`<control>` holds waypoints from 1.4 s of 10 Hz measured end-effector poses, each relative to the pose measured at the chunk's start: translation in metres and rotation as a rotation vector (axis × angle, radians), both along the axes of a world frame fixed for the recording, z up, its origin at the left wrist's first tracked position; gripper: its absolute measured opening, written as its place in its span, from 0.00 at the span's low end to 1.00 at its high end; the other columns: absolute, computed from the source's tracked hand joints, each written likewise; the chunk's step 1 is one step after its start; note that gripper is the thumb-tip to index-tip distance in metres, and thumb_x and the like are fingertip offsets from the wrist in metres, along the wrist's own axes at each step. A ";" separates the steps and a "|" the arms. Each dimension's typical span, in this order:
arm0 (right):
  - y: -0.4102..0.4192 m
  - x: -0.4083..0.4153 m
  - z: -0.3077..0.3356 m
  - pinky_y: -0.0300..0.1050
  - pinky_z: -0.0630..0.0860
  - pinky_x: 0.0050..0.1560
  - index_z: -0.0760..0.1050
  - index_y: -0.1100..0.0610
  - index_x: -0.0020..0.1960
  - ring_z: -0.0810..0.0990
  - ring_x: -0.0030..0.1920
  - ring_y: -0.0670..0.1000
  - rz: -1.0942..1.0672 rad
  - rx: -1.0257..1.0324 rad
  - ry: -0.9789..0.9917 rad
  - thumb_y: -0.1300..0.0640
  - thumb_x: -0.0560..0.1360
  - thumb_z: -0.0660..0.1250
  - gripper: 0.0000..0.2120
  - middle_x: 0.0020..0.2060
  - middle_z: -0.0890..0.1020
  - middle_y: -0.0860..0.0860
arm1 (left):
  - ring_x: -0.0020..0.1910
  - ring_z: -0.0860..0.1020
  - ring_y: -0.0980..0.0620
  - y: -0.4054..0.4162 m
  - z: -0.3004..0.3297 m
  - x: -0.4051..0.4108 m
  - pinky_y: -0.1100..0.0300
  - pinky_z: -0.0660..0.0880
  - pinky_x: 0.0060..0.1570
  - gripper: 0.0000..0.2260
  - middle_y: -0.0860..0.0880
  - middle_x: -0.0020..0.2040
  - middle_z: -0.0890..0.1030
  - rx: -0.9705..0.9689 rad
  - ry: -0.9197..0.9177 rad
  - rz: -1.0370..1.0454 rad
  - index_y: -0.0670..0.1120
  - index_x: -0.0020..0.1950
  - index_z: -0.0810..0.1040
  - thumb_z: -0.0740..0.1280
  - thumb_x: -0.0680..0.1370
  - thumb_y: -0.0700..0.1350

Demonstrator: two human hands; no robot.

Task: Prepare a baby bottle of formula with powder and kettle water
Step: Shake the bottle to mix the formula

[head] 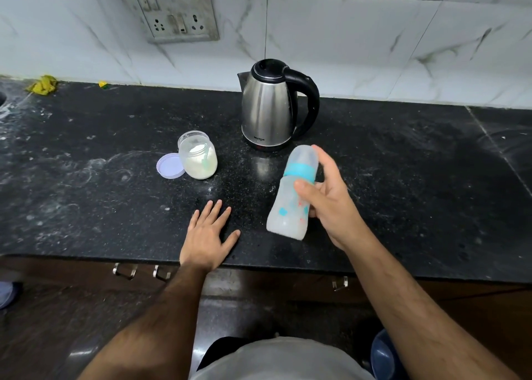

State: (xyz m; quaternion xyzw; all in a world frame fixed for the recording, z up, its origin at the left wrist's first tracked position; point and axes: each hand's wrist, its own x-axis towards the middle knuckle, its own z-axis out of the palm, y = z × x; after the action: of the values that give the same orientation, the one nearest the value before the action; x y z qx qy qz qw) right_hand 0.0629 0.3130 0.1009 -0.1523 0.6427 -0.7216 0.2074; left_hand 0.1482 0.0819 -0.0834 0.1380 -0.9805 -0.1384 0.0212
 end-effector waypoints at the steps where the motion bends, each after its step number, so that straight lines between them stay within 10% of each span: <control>1: -0.002 -0.005 -0.005 0.49 0.83 0.45 0.55 0.48 0.78 0.83 0.46 0.48 -0.191 -0.059 -0.018 0.58 0.79 0.67 0.33 0.47 0.83 0.47 | 0.80 0.47 0.55 0.000 0.000 0.000 0.52 0.43 0.79 0.34 0.53 0.81 0.54 0.000 -0.004 0.002 0.53 0.79 0.61 0.47 0.76 0.67; 9: -0.002 0.006 0.006 0.36 0.77 0.33 0.59 0.49 0.75 0.83 0.38 0.43 -0.004 0.052 -0.001 0.63 0.78 0.66 0.30 0.40 0.84 0.47 | 0.80 0.48 0.55 0.000 0.000 0.000 0.51 0.44 0.78 0.35 0.52 0.80 0.56 0.014 0.010 0.010 0.53 0.78 0.62 0.47 0.75 0.68; 14: -0.007 0.001 -0.003 0.53 0.83 0.47 0.55 0.47 0.77 0.83 0.46 0.47 -0.208 -0.020 -0.015 0.57 0.79 0.67 0.32 0.44 0.84 0.45 | 0.80 0.49 0.54 0.001 0.001 0.000 0.51 0.45 0.79 0.35 0.52 0.80 0.56 0.018 0.012 0.008 0.53 0.78 0.62 0.47 0.75 0.68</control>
State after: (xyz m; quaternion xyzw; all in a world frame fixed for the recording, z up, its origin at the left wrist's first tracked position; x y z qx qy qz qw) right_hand 0.0641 0.3061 0.0979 -0.0814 0.6462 -0.7468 0.1345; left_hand 0.1480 0.0827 -0.0823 0.1414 -0.9785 -0.1481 0.0262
